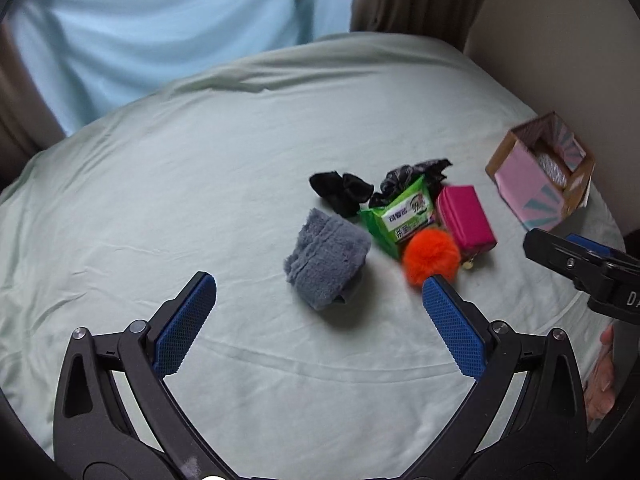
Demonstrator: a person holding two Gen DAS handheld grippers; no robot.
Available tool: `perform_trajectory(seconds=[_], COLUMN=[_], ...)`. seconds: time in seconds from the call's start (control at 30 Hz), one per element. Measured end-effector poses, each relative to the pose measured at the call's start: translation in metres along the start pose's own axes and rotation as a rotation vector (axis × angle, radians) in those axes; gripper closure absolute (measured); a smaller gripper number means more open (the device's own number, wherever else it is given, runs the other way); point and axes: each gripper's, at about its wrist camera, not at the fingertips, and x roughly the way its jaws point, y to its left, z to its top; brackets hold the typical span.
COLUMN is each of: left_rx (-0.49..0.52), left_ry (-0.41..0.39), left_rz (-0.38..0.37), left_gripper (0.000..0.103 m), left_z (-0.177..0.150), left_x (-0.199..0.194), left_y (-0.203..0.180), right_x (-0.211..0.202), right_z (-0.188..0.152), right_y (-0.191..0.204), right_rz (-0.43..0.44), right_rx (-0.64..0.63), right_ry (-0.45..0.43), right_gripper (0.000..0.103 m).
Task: Organize soft objects
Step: 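Grasp the grey fuzzy sock with the left tool while the right tool grasps the orange pompom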
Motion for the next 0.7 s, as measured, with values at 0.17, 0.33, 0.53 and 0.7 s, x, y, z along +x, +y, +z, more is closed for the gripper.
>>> perform_trajectory(seconds=[0.17, 0.33, 0.53, 0.7], left_rx=[0.071, 0.122, 0.147, 0.172], left_ry=[0.02, 0.04, 0.032, 0.035], left_rz=[-0.051, -0.057, -0.057, -0.052], left_gripper=[0.003, 0.008, 0.01, 0.018], left_z=[-0.015, -0.021, -0.019, -0.013], left_x=[0.058, 0.099, 0.131, 0.152], left_y=[-0.005, -0.011, -0.011, -0.017], right_x=[0.05, 0.097, 0.134, 0.154], right_z=[-0.021, -0.034, -0.032, -0.027], right_y=[-0.012, -0.017, -0.013, -0.013], right_rz=[0.002, 0.001, 0.013, -0.001], right_rx=[0.108, 0.146, 0.143, 0.146], right_ry=[0.014, 0.033, 0.016, 0.014], right_gripper=[0.007, 0.015, 0.026, 0.035])
